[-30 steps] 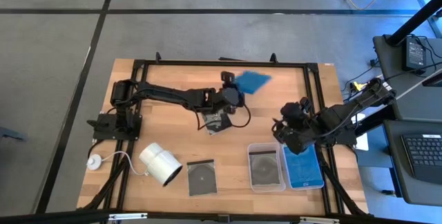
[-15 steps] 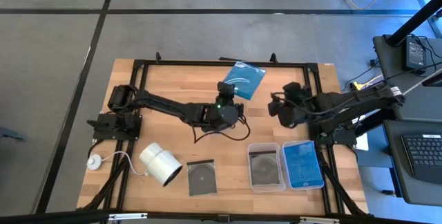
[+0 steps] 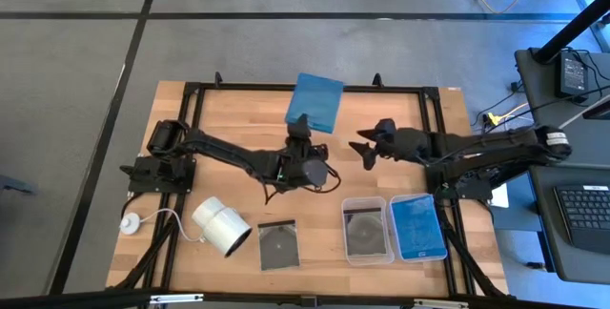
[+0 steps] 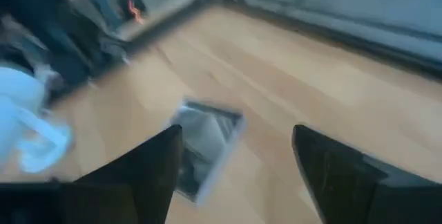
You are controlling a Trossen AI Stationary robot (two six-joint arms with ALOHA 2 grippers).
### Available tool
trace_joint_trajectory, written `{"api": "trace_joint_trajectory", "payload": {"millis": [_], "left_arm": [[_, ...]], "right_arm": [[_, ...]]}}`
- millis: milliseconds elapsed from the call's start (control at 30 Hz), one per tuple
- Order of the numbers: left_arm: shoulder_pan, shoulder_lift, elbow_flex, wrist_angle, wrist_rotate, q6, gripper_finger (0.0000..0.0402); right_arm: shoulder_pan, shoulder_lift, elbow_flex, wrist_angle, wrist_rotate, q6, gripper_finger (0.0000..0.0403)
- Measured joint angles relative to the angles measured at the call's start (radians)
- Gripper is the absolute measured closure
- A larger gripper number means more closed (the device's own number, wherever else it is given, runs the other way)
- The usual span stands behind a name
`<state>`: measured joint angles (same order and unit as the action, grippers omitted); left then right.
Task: Pick & place jewel cases by type
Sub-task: Put the blue CD case into the right transparent bin
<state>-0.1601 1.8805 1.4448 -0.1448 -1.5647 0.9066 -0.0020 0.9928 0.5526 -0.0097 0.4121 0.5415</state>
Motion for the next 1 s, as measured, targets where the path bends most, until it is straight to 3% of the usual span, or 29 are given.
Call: {"api": "trace_joint_trajectory", "payload": {"millis": [133, 233, 367, 533, 700, 833, 1000], "left_arm": [[0.013, 0.000, 0.000, -0.080, -0.005, -0.075, 0.0360], [0.013, 0.000, 0.000, -0.067, -0.008, -0.082, 0.0360], [0.010, 0.000, 0.000, -0.038, -0.007, -0.075, 0.0359], [0.018, 0.000, 0.000, -0.031, 0.023, 0.000, 0.0360], [0.043, 0.000, 0.000, 0.042, 0.079, 0.100, 0.0360], [0.054, 0.000, 0.000, 0.165, 0.121, 0.201, 0.0360], [0.048, 0.000, 0.000, 0.323, 0.197, 0.352, 0.0360]], "right_arm": [[-0.101, -0.050, -0.149, 0.361, -0.184, -0.049, 0.0127], [-0.187, -0.051, -0.258, 0.707, -0.332, 0.010, 0.0127], [-0.252, -0.047, -0.345, 0.972, -0.320, 0.135, 0.0127], [-0.284, -0.047, -0.364, 0.962, -0.178, 0.027, 0.0127], [-0.285, -0.047, -0.364, 0.902, -0.203, -0.008, 0.0127], [-0.284, -0.047, -0.364, 0.920, -0.271, 0.097, 0.0127], [-0.284, -0.046, -0.319, 0.927, -0.355, 0.358, 0.0127]]}}
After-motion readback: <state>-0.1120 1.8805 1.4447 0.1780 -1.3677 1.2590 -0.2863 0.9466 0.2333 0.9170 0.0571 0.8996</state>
